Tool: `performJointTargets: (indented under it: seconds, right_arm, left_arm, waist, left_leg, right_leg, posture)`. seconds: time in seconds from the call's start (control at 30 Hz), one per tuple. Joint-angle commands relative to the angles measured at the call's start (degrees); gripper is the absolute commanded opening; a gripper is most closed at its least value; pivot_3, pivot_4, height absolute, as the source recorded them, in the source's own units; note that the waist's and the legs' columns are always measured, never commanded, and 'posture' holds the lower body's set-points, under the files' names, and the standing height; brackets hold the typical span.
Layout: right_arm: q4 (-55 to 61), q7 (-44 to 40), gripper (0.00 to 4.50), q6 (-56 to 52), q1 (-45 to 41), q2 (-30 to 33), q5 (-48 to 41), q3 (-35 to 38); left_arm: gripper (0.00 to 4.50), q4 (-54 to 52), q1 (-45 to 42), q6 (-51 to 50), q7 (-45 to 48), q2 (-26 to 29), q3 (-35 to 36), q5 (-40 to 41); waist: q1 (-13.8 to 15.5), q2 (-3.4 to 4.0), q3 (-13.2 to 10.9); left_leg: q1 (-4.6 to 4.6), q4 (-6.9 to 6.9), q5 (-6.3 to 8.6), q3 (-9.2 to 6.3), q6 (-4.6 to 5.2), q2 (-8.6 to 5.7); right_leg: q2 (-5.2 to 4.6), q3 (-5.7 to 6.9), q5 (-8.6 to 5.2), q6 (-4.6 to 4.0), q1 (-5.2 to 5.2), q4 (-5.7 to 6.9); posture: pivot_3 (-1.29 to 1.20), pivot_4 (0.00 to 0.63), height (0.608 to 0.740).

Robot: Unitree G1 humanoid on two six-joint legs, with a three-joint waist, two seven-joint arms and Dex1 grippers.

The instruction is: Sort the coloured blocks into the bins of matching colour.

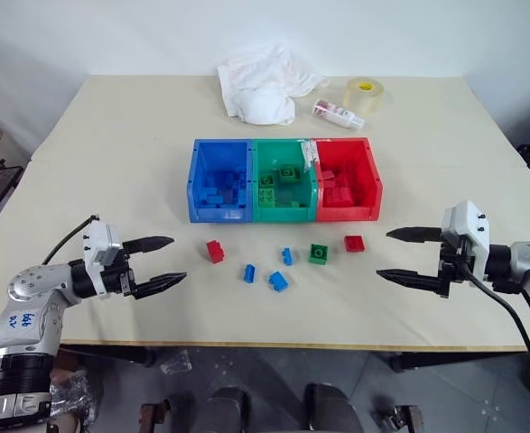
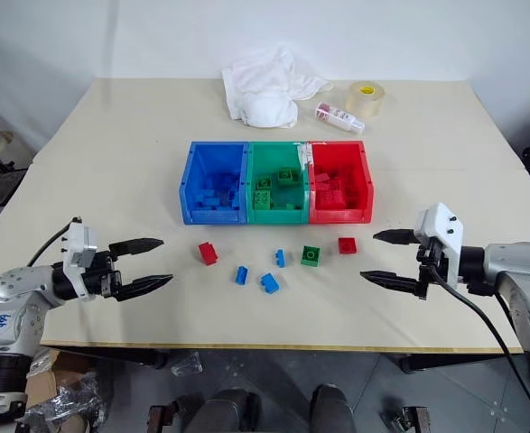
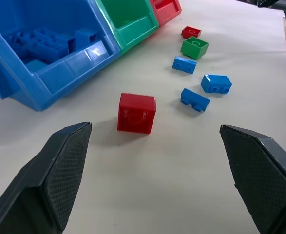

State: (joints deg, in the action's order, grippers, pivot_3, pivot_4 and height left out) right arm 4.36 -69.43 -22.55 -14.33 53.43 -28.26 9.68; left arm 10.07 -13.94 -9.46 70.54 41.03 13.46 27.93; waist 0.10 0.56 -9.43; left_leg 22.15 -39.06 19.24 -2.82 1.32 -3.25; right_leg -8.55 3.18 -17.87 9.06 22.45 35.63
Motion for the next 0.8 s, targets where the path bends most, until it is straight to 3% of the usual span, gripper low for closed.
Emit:
performJointTargets:
  seconds: [0.03, 0.3, 0.6, 0.8]
  right_arm:
    - [0.68, 0.79, 4.50, 0.65, -0.78, -0.46, -0.32, 1.12]
    - [2.51, 3.52, 4.50, -5.49, 1.65, 1.69, -0.91, 2.20]
    - [3.08, -0.27, 4.50, -5.81, 12.38, 8.94, -0.36, 11.65]
    - [1.82, -1.39, 4.50, -8.12, 6.25, 9.85, 0.58, 4.12]
  left_arm:
    - [4.48, 0.69, -1.90, 1.19, -0.42, 0.11, 0.80, 0.35]
    - [4.48, 2.82, -3.85, 0.41, -4.64, -0.15, -0.95, -2.57]
    - [4.48, 7.57, -5.71, 0.68, 2.02, 0.22, -1.63, -1.04]
    - [4.48, 7.42, -5.06, 1.46, 3.35, 0.23, -1.15, -1.45]
  waist:
    - [0.02, 0.00, 0.00]
    - [0.03, -0.02, -0.01]
    - [0.67, -0.05, -0.03]
    - [-0.13, -0.05, -0.03]
  left_leg:
    - [0.00, 0.00, 0.00, 0.00, 0.00, 0.00]
    - [0.00, 0.01, 0.00, 0.00, 0.00, -0.01]
    - [0.01, -0.01, 0.00, 0.04, 0.01, -0.02]
    - [0.00, -0.02, 0.00, 0.07, 0.01, 0.02]
  right_leg:
    - [0.00, 0.00, 0.00, 0.00, 0.00, 0.00]
    - [0.00, 0.01, 0.00, 0.00, 0.01, 0.02]
    - [0.00, 0.03, 0.00, 0.00, -0.02, 0.01]
    - [0.01, 0.02, 0.00, 0.00, 0.00, 0.01]
  posture:
    - [0.00, 0.150, 0.740]
    - [0.00, 0.150, 0.740]
    - [0.00, 0.150, 0.740]
    - [0.00, 0.150, 0.740]
